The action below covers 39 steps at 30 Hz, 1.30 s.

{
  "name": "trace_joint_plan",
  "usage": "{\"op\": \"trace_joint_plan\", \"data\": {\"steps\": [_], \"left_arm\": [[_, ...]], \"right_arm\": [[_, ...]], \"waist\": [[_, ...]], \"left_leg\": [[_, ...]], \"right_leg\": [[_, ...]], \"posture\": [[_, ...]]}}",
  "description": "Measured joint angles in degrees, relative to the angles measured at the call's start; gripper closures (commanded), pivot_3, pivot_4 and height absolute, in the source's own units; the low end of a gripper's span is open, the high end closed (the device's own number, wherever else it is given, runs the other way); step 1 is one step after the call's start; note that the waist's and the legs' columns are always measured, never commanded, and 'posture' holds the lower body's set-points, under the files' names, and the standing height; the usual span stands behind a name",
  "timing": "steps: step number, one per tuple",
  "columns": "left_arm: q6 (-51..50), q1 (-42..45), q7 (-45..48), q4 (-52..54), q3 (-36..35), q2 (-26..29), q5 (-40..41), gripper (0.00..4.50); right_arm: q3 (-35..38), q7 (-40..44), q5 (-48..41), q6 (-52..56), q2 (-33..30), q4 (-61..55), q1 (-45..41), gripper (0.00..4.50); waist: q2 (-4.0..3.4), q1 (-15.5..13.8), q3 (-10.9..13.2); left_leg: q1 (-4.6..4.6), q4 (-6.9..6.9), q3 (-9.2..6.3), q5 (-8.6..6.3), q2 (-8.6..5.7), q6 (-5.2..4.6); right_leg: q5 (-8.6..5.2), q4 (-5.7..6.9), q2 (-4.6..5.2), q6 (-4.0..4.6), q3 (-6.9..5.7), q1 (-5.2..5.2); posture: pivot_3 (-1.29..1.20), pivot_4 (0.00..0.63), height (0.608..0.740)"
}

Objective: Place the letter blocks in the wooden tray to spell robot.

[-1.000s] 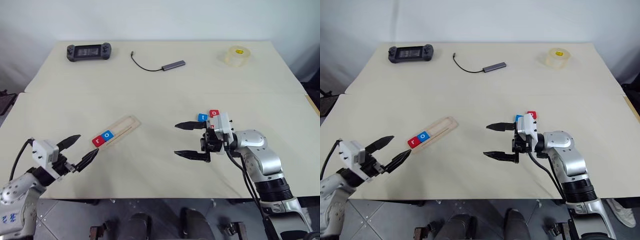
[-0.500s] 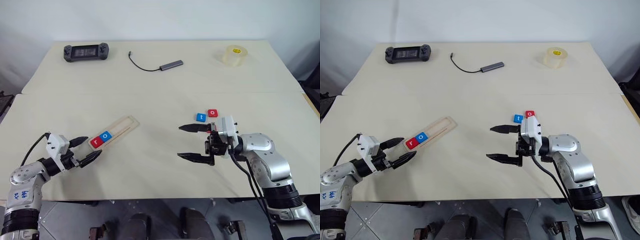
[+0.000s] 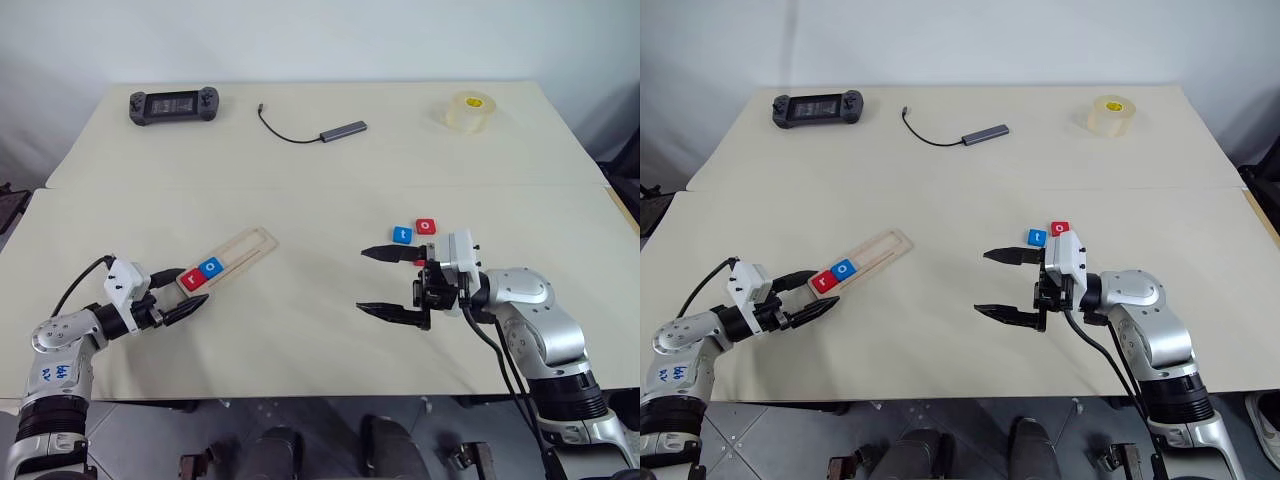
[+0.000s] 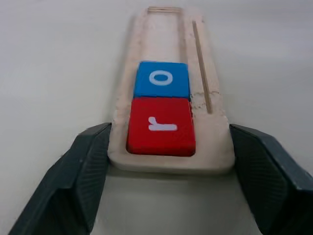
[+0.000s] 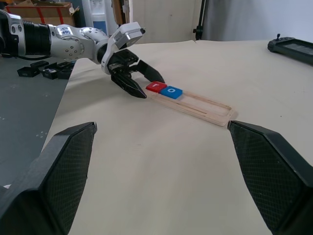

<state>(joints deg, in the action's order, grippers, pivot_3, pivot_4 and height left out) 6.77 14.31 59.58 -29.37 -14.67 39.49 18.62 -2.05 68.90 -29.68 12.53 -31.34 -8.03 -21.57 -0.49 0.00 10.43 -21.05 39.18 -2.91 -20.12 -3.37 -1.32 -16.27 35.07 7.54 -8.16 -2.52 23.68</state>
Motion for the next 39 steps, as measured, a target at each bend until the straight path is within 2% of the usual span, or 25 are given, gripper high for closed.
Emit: {"op": "trace_joint_plan", "data": {"steps": [5, 9, 12, 15, 20, 24, 25, 28, 35, 39], "left_arm": [[1.54, -0.17, 1.82, 0.75, 0.78, -0.28, 0.02, 1.10], [1.32, 1.01, 4.61, 5.51, 5.77, -1.88, -0.62, 1.10], [1.65, 4.52, 7.16, 6.74, 11.10, -3.44, -2.35, 1.10], [4.06, 11.53, 9.42, 5.52, 16.98, -6.25, -6.23, 1.10], [8.26, 21.16, 9.63, -3.25, 22.56, -12.25, -10.83, 1.10], [11.02, 25.12, 11.31, -8.81, 23.88, -13.88, -12.06, 1.10], [11.40, 25.70, 11.61, -10.15, 24.03, -14.18, -12.11, 0.54], [11.55, 26.31, 11.83, -11.72, 23.78, -14.55, -11.92, 0.04], [10.20, 21.58, 14.46, -8.78, 21.15, -13.40, -7.77, 0.04], [10.85, 16.67, 16.43, -6.45, 17.21, -9.77, -4.65, 0.04]], "right_arm": [[0.36, 0.09, 0.01, -0.02, -1.31, -0.17, 0.45, 0.00], [1.64, 0.14, 0.00, -0.04, -3.34, -1.05, 2.98, 0.00], [3.72, 0.24, -0.02, -0.05, -5.99, -2.15, 6.14, 0.00], [8.11, 0.41, -0.08, -0.03, -10.06, -4.08, 12.95, 0.00], [16.03, -1.46, -0.72, 0.33, -12.57, -8.09, 23.59, 0.00], [19.95, -4.19, -1.31, 1.17, -12.53, -11.19, 29.44, 0.00], [21.03, -4.94, -1.42, 1.24, -12.41, -12.29, 31.11, 0.00], [22.64, -6.16, -1.87, 1.22, -11.56, -13.60, 34.41, 0.00], [28.50, -11.17, -2.03, -0.92, -6.91, -13.94, 39.50, 0.00], [33.54, -12.78, -2.57, -2.50, -4.50, -13.13, 43.94, 0.00]], "waist": [[-0.01, -0.06, 0.00], [0.00, -0.85, 0.00], [0.01, -1.44, 0.00], [0.02, -2.20, 0.00], [0.08, -1.56, 0.02], [0.10, -1.17, 0.03], [0.10, -1.34, 0.03], [0.13, -1.50, 0.02], [0.12, -1.37, 0.01], [0.12, -1.37, 0.01]], "left_leg": [[-0.02, 0.00, -0.01, 0.00, -0.01, 0.00], [-0.08, 0.01, -0.04, 0.01, -0.08, -0.05], [-0.14, 0.03, -0.03, 0.02, -0.09, -0.06], [-0.17, 0.05, -0.06, 0.03, -0.15, -0.08], [-0.15, 0.03, 0.07, 0.04, -0.15, -0.10], [-0.04, 0.04, 0.20, 0.05, -0.05, -0.10], [-0.04, 0.07, 0.19, 0.07, -0.05, -0.12], [-0.02, 0.11, 0.15, 0.08, -0.05, -0.13], [-0.03, 0.08, 0.13, 0.07, -0.03, -0.13], [-0.03, 0.08, 0.12, 0.07, -0.01, -0.12]], "right_leg": [[0.00, -0.02, 0.01, 0.00, 0.00, 0.00], [0.01, -0.05, 0.08, -0.02, -0.02, 0.00], [0.02, -0.08, 0.06, -0.04, -0.05, 0.00], [0.03, -0.12, 0.05, -0.06, -0.14, -0.04], [0.05, -0.13, -0.02, -0.11, -0.12, -0.05], [0.05, -0.07, -0.05, -0.11, -0.08, -0.07], [0.06, -0.05, -0.03, -0.12, -0.08, -0.08], [0.08, -0.07, -0.03, -0.15, -0.08, -0.15], [0.08, -0.09, -0.02, -0.16, -0.02, -0.10], [0.08, -0.10, -0.02, -0.16, 0.00, -0.10]], "posture": [[0.00, 0.150, 0.740], [0.00, 0.150, 0.740], [0.00, 0.150, 0.740], [0.00, 0.150, 0.740], [0.00, 0.150, 0.740], [0.00, 0.150, 0.740], [0.00, 0.150, 0.740], [0.00, 0.150, 0.740], [0.00, 0.150, 0.740], [0.00, 0.150, 0.740]]}}
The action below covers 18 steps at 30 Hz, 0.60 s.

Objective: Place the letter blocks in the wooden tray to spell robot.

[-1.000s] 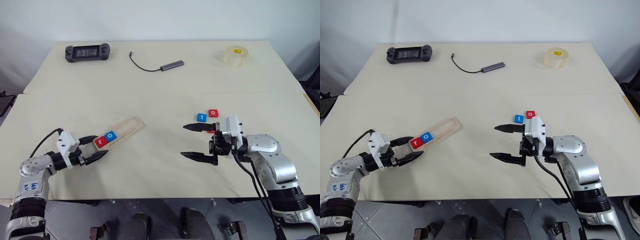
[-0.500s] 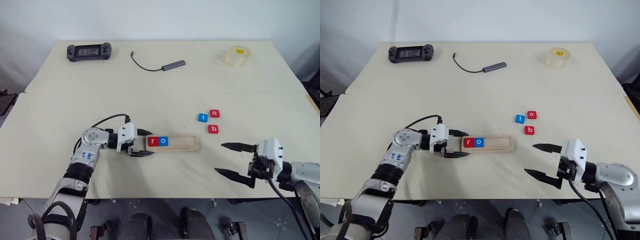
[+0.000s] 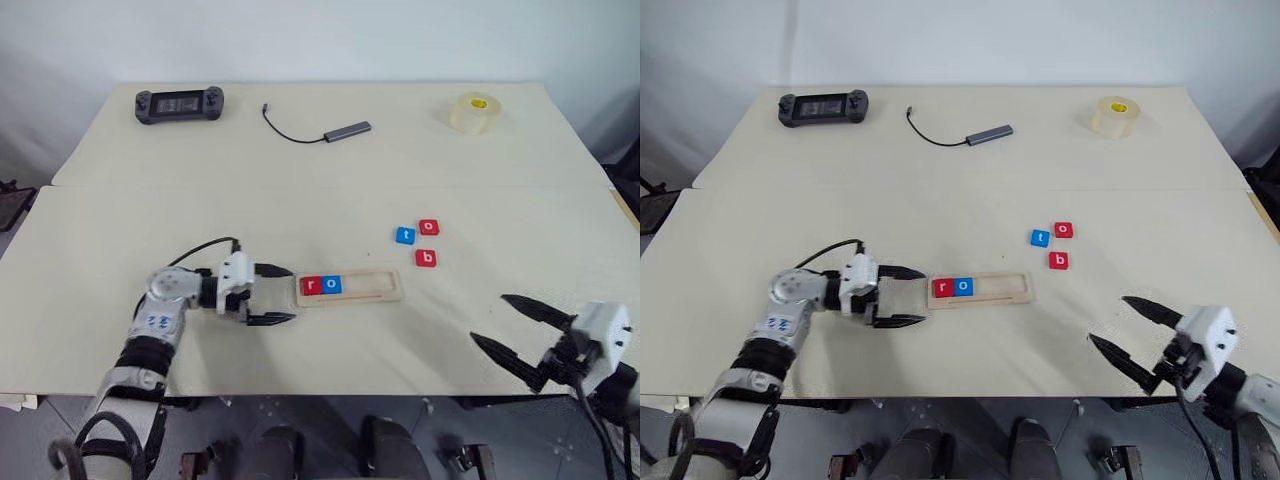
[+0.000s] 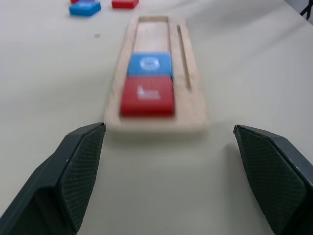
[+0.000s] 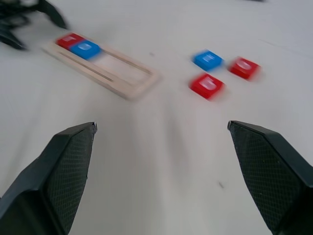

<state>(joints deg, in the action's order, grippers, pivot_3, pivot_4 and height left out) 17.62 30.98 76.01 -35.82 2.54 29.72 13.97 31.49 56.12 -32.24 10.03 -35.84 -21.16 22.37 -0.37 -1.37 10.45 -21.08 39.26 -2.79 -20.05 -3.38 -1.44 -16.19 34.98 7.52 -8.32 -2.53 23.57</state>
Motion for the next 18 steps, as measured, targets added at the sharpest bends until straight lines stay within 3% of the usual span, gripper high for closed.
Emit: {"op": "trace_joint_plan", "data": {"steps": [5, 10, 13, 18], "left_arm": [[-0.18, -7.62, -0.17, 6.89, -6.17, 3.02, 4.97, 0.04], [-5.69, -12.92, -0.94, 13.33, -8.44, 4.65, 8.44, 0.04], [-8.43, -15.54, -2.04, 18.01, -9.17, 4.27, 10.08, 0.04], [-11.56, -18.16, -4.37, 24.95, -9.23, 2.80, 11.93, 0.04]], "right_arm": [[1.83, -0.83, 0.83, -3.91, 2.39, 0.72, 3.24, 0.00], [0.14, -3.50, 2.12, -4.70, 1.86, 1.50, -1.63, 0.00], [-5.50, -6.69, 3.72, 2.82, -4.35, 0.96, -11.19, 0.00], [-15.49, -16.79, 3.76, 27.06, -11.75, 5.31, -38.07, 0.00]], "waist": [[-0.01, 0.01, 0.00], [-0.02, 0.04, -0.01], [-0.03, 0.63, -0.01], [-0.04, 1.30, 0.00]], "left_leg": [[0.02, -0.01, 0.00, -0.01, -0.01, 0.00], [0.14, 0.00, 0.03, 0.00, -0.02, 0.00], [0.18, 0.00, 0.13, 0.02, -0.01, 0.02], [0.10, -0.04, 0.03, 0.09, 0.14, 0.17]], "right_leg": [[0.00, 0.00, 0.05, 0.00, 0.08, 0.00], [0.00, -0.05, 0.06, 0.01, 0.19, -0.04], [0.00, -0.04, 0.07, 0.01, 0.34, 0.01], [0.01, -0.10, 0.13, 0.18, 0.30, 0.12]], "posture": [[0.00, 0.150, 0.740], [0.00, 0.150, 0.740], [0.00, 0.150, 0.740], [0.00, 0.150, 0.740]]}}
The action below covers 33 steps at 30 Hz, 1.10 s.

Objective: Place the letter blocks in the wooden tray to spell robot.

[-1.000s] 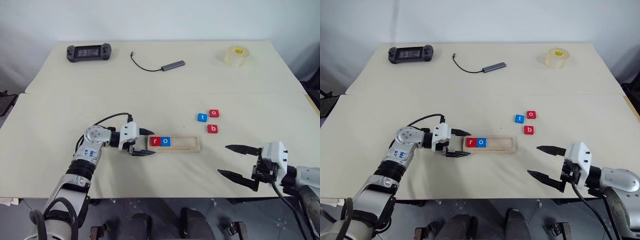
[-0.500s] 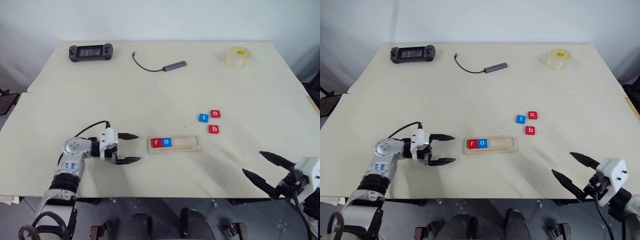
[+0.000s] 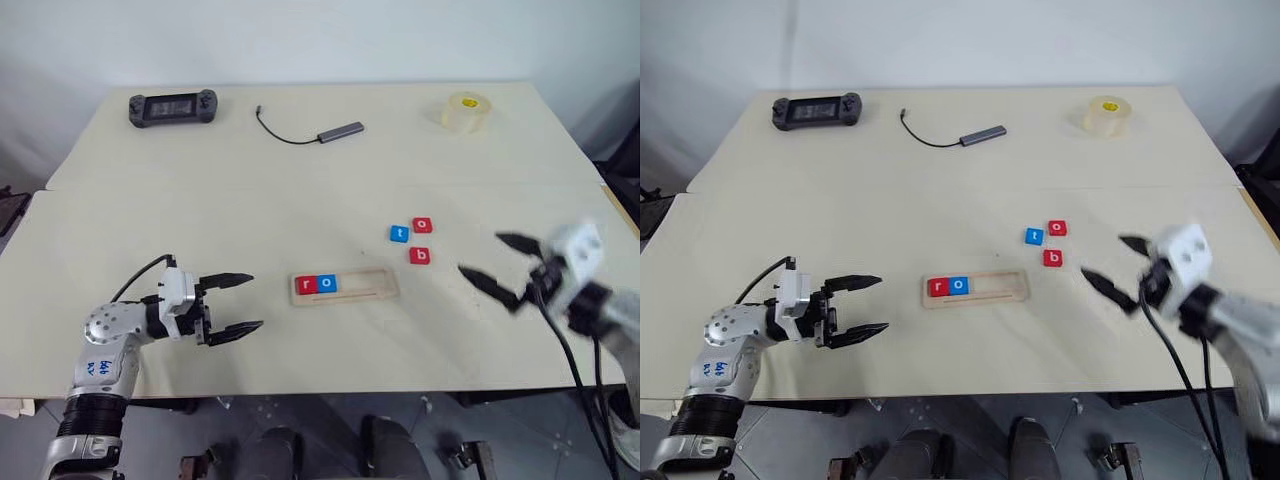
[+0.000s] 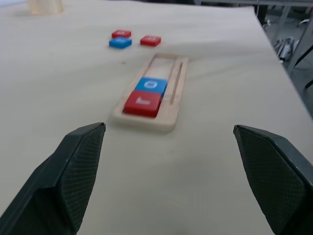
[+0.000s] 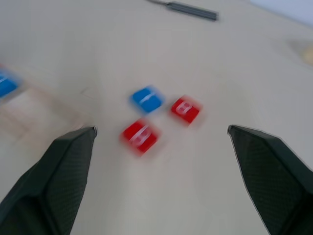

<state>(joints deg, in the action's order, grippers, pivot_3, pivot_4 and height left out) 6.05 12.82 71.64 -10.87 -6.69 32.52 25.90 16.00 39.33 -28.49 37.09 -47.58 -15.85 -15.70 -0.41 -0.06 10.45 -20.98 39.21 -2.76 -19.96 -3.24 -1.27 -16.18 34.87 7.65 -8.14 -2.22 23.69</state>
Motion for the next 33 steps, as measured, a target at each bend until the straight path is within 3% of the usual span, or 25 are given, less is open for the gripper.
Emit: {"op": "trace_joint_plan", "data": {"steps": [5, 10, 24, 33], "left_arm": [[-1.13, -1.71, -2.59, 3.67, 0.59, -1.34, 0.05, 0.04], [-1.23, -2.55, -4.14, 5.81, 1.07, -2.20, 0.03, 0.04], [-1.22, -3.41, -5.66, 7.03, 1.10, -2.29, 0.01, 0.04], [-1.31, -3.48, -5.66, 7.83, 1.24, -2.28, -0.09, 0.04]], "right_arm": [[-12.98, -1.22, 3.28, 13.30, -1.03, 8.75, -15.54, 0.00], [-18.10, -1.31, 5.83, 17.38, 0.30, 14.25, -20.81, 0.00], [-17.57, -4.39, 7.69, 23.17, 4.78, 15.04, -22.64, 0.00], [-10.13, -18.87, 7.73, 39.52, 18.66, 2.42, -17.96, 0.00]], "waist": [[0.00, -0.50, 0.00], [0.00, -0.78, 0.00], [0.00, -0.48, 0.00], [-0.01, -0.05, -0.01]], "left_leg": [[-0.31, -0.08, -0.31, -0.02, -0.10, 0.00], [-0.36, -0.07, -0.30, -0.08, -0.19, -0.10], [-0.34, -0.04, -0.26, -0.07, -0.15, -0.08], [-0.33, -0.04, -0.28, -0.06, -0.15, -0.07]], "right_leg": [[-0.05, 0.09, -0.06, 0.11, -0.25, 0.09], [-0.04, 0.01, -0.02, 0.09, -0.45, 0.09], [-0.04, 0.09, -0.06, 0.07, -0.46, 0.09], [-0.04, 0.15, -0.07, 0.07, -0.43, 0.10]], "posture": [[0.00, 0.150, 0.740], [0.00, 0.150, 0.740], [0.00, 0.150, 0.740], [0.00, 0.150, 0.740]]}}
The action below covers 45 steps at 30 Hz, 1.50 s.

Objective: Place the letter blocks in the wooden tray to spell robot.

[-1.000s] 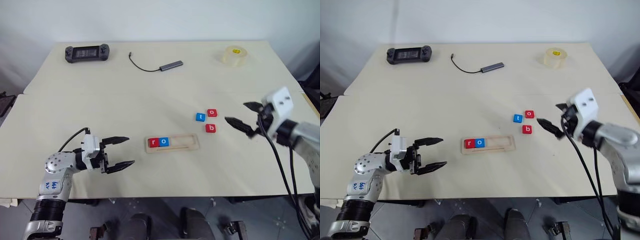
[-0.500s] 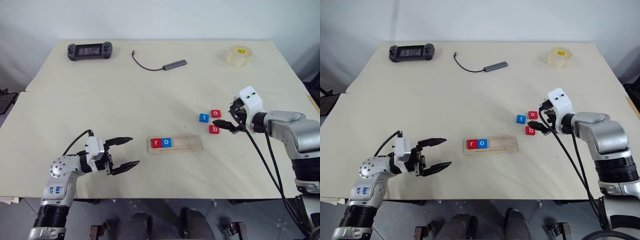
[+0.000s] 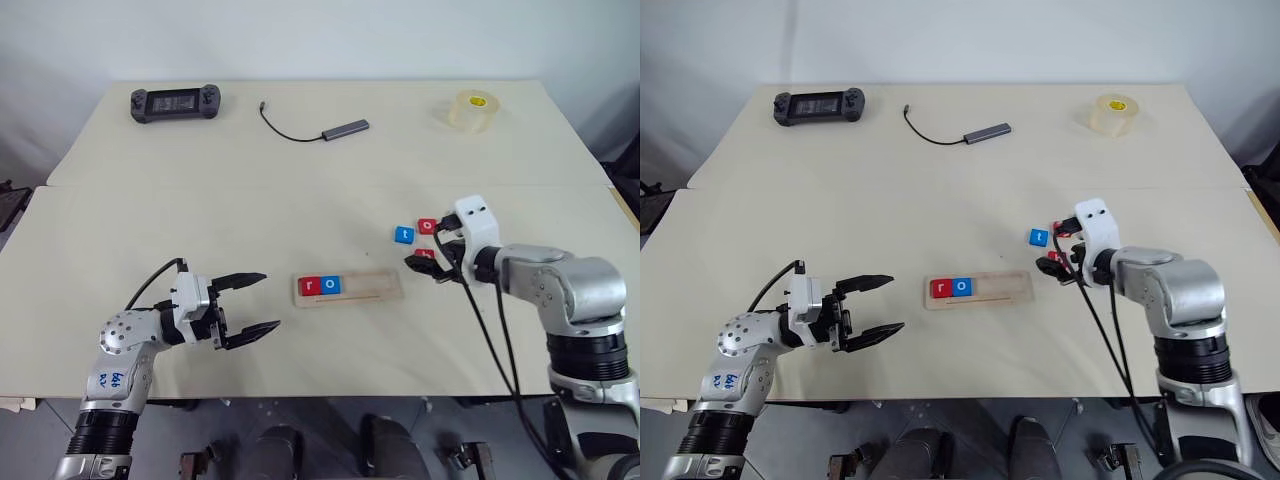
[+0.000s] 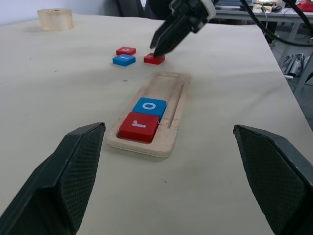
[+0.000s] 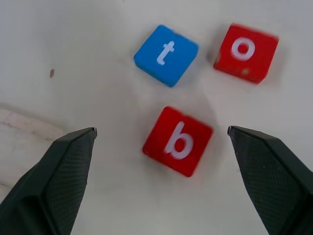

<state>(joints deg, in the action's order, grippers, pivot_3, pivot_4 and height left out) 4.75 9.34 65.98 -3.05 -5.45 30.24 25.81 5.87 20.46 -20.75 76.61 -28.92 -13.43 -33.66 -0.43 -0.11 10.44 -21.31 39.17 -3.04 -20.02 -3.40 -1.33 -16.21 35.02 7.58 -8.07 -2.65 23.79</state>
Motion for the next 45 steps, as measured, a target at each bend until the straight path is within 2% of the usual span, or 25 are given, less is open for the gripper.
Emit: {"op": "trace_joint_plan", "data": {"steps": [1, 4, 11, 18, 22, 29, 31, 36, 38, 40, 42, 45], "left_arm": [[-0.09, -0.01, -0.01, 0.07, 0.07, 0.00, 0.00, 0.04], [-0.62, -0.30, 0.09, 0.28, 0.48, 0.00, 0.00, 0.00], [-1.49, 0.90, 1.47, 0.76, 1.61, 0.44, 0.01, 0.00], [-2.15, 3.18, 2.47, 0.67, 3.64, -0.31, 0.02, 0.00], [-2.19, 4.61, 3.55, -0.44, 4.95, -1.33, 0.02, 0.00], [-2.11, 8.78, 6.11, -4.90, 6.66, -3.20, -0.01, 0.00], [-2.01, 9.83, 6.78, -5.94, 6.73, -3.30, -0.04, 0.00], [-1.78, 10.15, 7.13, -6.63, 6.72, -3.30, -0.07, 0.00], [-1.68, 10.11, 7.14, -6.59, 6.67, -3.24, -0.09, 0.00], [-1.58, 9.79, 7.13, -6.44, 6.52, -2.95, -0.10, 0.00], [-1.54, 9.56, 7.14, -6.43, 6.42, -2.67, -0.10, 0.00], [-1.42, 9.15, 6.78, -5.91, 6.21, -2.45, -0.11, 0.00]], "right_arm": [[0.36, -1.57, 0.49, 0.26, 1.39, -0.85, 0.67, 0.00], [1.49, -5.71, 1.77, 0.97, 4.73, -2.35, 2.09, 0.64], [3.84, -10.44, 3.81, 1.15, 6.92, -3.66, 3.45, 3.02], [4.82, -10.39, 3.66, 2.31, 6.31, -7.66, 6.19, 3.04], [7.57, -10.01, 2.94, 7.07, 5.13, -14.93, 9.20, 3.04], [8.95, -13.11, 3.89, 15.56, 12.12, -25.54, 13.88, 3.04], [8.83, -14.40, 4.87, 15.59, 13.47, -26.79, 14.83, 2.28], [7.97, -13.22, 4.30, 15.59, 12.82, -27.11, 15.14, 0.72], [7.50, -8.85, 1.79, 15.36, 6.62, -27.08, 15.19, 0.72], [6.78, -2.97, -0.90, 12.97, -2.75, -27.05, 15.83, 0.72], [6.45, 1.07, -2.05, 9.35, -8.24, -26.93, 16.84, 0.72], [1.73, 16.98, -1.12, -11.56, -23.25, -19.68, 22.27, 0.72]], "waist": [[-0.01, 0.02, 0.00], [-0.01, 0.16, -0.01], [-0.02, 0.16, -0.01], [-0.02, 0.22, -0.01], [-0.02, 0.14, -0.01], [-0.03, 0.24, -0.02], [-0.03, 0.21, -0.02], [-0.03, 0.23, -0.02], [-0.04, 0.19, -0.01], [-0.03, -0.05, -0.01], [0.01, 0.04, -0.02], [0.03, 0.08, 0.00]], "left_leg": [[0.01, 0.00, 0.00, 0.00, 0.00, 0.00], [0.02, 0.00, 0.01, 0.00, -0.02, 0.00], [0.02, 0.00, 0.01, 0.00, -0.04, 0.00], [0.04, -0.02, 0.03, 0.00, -0.04, -0.01], [0.03, -0.02, 0.02, 0.00, -0.03, -0.01], [0.05, -0.02, 0.09, 0.01, -0.02, 0.00], [0.06, -0.02, 0.10, 0.02, -0.05, 0.00], [0.08, -0.02, 0.11, 0.02, -0.04, -0.01], [0.08, -0.02, 0.16, 0.02, -0.08, -0.04], [0.06, -0.02, 0.14, 0.01, -0.12, -0.10], [0.08, -0.06, 0.14, 0.01, -0.05, -0.10], [0.11, -0.07, 0.25, -0.02, -0.09, -0.17]], "right_leg": [[0.00, 0.02, -0.01, 0.00, 0.00, 0.00], [0.00, 0.05, -0.01, 0.00, 0.02, 0.02], [0.00, 0.06, -0.02, 0.00, 0.02, 0.01], [0.00, 0.07, -0.03, 0.00, 0.04, 0.01], [0.00, 0.06, -0.04, 0.00, 0.04, 0.01], [0.00, 0.13, -0.08, 0.00, 0.11, 0.05], [0.00, 0.16, -0.07, 0.00, 0.15, 0.07], [0.00, 0.17, -0.07, 0.00, 0.17, 0.08], [0.00, 0.14, -0.05, 0.00, 0.20, 0.06], [0.01, 0.06, -0.02, -0.03, 0.19, 0.03], [0.01, -0.02, -0.07, -0.03, 0.16, -0.03], [0.04, -0.10, -0.06, -0.12, 0.17, -0.09]], "posture": [[0.00, 0.150, 0.740], [0.00, 0.150, 0.740], [0.00, 0.150, 0.740], [0.00, 0.150, 0.740], [0.00, 0.150, 0.740], [0.00, 0.150, 0.740], [0.00, 0.150, 0.740], [0.00, 0.150, 0.740], [0.00, 0.150, 0.740], [0.00, 0.150, 0.740], [0.00, 0.150, 0.740], [0.00, 0.150, 0.740]]}}
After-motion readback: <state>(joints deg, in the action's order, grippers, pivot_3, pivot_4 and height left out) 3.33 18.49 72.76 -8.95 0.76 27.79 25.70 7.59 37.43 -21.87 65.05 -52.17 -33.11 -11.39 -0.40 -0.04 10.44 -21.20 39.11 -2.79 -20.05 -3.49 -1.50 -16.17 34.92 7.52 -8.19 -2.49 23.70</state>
